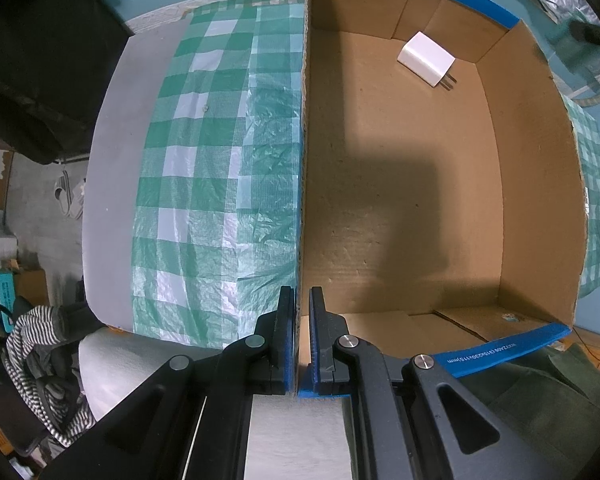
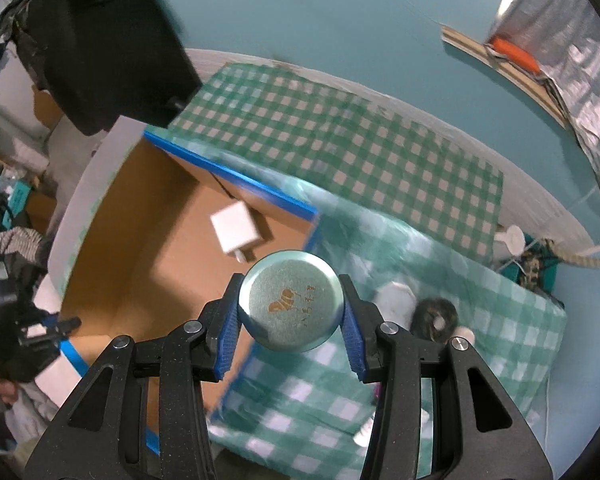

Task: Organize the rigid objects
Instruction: 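Carry the green tin with the right gripper over the box, then open the right gripper to release the tin into the box, then move the right gripper back over the white pill bottles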

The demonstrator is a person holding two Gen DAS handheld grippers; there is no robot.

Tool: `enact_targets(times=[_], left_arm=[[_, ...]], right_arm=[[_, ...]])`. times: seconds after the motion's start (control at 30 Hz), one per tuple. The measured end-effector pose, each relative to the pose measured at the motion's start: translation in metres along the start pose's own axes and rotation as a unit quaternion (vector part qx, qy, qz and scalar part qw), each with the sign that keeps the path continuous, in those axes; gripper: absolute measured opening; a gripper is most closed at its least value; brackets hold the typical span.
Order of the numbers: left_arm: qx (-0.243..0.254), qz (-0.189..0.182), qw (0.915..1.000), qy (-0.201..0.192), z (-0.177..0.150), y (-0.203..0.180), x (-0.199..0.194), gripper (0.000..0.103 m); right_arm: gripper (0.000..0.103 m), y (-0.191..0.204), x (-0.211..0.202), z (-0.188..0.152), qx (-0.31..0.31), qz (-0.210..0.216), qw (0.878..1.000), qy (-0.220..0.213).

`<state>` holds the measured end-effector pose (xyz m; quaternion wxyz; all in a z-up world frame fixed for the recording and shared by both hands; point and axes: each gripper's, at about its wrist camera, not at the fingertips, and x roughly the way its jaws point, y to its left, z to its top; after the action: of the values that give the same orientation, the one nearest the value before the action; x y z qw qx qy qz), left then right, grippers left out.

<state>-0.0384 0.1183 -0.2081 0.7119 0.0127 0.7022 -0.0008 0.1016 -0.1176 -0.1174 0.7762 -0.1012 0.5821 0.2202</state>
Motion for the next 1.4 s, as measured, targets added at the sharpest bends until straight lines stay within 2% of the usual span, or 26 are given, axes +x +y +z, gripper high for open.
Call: enact_targets(times=[0.3,0.8,1.07,1.4], left_arm=[[0.004,0.005,1.0,-0.001,0.0,-0.003,0.001,0.007],[0.008,0.004,1.0,-0.004,0.0,-0.001,-0.001,0.007],[0.01,0.005,0.9999,-0.004,0.0,-0.002,-0.002,0.007],[0.01,0.006,0.9999,-0.003,0.0,-0.003,-0.003,0.007]], right_arm=[[0.045,0.025,0.036,0.023,-0.019,0.017,0.999,0.025],[0.045,0.032,0.077,0.017,-0.022,0.005,0.998,0.064],[0.047,0.032,0.073,0.017,-0.011,0.001,0.998,0.059],[0.05,0.026,0.036,0.003,0.006,0.027,0.999,0.027]])
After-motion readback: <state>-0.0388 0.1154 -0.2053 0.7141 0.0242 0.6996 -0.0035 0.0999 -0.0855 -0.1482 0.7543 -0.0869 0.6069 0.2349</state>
